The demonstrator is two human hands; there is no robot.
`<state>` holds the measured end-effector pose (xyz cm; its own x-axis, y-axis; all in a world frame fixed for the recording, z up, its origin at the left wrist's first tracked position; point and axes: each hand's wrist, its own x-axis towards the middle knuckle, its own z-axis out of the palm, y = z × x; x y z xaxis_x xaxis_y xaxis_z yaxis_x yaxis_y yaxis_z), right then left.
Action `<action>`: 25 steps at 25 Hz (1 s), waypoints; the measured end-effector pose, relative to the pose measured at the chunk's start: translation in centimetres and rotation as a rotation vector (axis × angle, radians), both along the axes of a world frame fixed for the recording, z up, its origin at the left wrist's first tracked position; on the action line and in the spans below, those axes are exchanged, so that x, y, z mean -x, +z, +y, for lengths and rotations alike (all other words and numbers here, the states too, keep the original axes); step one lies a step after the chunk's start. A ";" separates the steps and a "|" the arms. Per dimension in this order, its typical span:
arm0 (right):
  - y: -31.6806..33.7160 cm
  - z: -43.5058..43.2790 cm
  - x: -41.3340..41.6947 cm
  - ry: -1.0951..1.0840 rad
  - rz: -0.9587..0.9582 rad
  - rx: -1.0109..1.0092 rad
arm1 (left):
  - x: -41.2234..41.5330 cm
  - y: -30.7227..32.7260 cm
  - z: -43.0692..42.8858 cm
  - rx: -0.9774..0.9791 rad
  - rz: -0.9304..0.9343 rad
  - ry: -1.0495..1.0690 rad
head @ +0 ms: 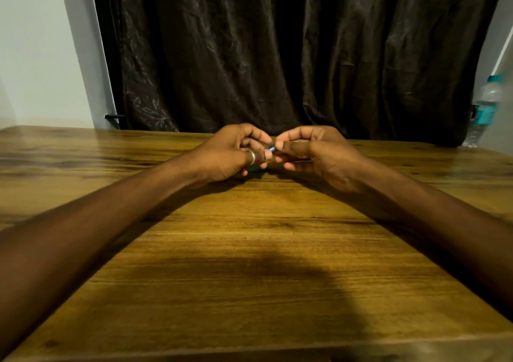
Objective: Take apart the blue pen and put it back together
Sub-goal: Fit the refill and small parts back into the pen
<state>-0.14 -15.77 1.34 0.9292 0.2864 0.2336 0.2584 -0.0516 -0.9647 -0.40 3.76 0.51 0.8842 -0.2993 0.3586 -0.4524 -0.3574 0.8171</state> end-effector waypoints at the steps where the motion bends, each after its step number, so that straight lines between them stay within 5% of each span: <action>1: 0.0 0.1 0.0 0.021 0.014 -0.015 | 0.1 0.1 -0.2 0.033 -0.012 0.011; 6: 0.1 0.5 0.0 0.017 0.010 -0.082 | 1.0 0.6 -1.3 0.208 0.087 0.012; 11: 1.4 -0.4 -0.6 -0.193 -0.008 -0.216 | 1.5 0.3 -1.4 0.178 0.291 -0.055; 25: 1.9 1.0 1.3 -0.023 0.309 -0.684 | 3.9 0.0 -3.9 0.323 0.613 -0.277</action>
